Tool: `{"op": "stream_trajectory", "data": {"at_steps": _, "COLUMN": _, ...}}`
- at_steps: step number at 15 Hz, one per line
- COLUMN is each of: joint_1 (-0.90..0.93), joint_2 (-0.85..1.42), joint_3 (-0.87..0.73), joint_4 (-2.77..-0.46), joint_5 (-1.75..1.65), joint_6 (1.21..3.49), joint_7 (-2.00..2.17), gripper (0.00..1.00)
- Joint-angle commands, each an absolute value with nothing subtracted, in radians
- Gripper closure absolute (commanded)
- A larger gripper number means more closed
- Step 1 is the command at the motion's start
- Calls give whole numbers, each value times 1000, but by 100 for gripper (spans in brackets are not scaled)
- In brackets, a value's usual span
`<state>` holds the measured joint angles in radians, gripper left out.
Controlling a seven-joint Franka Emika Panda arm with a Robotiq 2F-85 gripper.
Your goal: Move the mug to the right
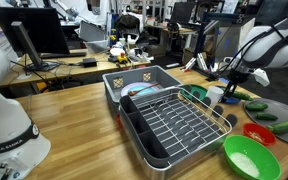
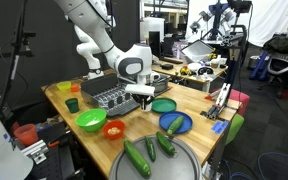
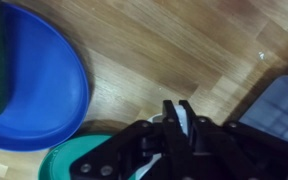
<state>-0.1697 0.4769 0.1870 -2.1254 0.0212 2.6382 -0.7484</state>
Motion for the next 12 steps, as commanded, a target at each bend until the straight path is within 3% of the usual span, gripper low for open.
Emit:
{"op": "stream_trajectory", "data": {"at_steps": 1, "joint_1": -184, "joint_2": 415, "joint_3": 181, "joint_4": -2173, "joint_5": -29, "joint_6": 2582, "joint_7": -880, "gripper": 98}}
{"op": "stream_trajectory", "data": {"at_steps": 11, "joint_1": -160, "joint_2": 390, "joint_3": 86, "joint_4": -2173, "joint_5": -159, "joint_6": 2472, "joint_7": -1127, "gripper": 98}}
{"op": "stream_trajectory", "data": {"at_steps": 12, "joint_1": -155, "joint_2": 410, "joint_3": 86, "joint_4": -2161, "joint_5": -135, "joint_6": 2468, "joint_7": -1099, "gripper": 91}}
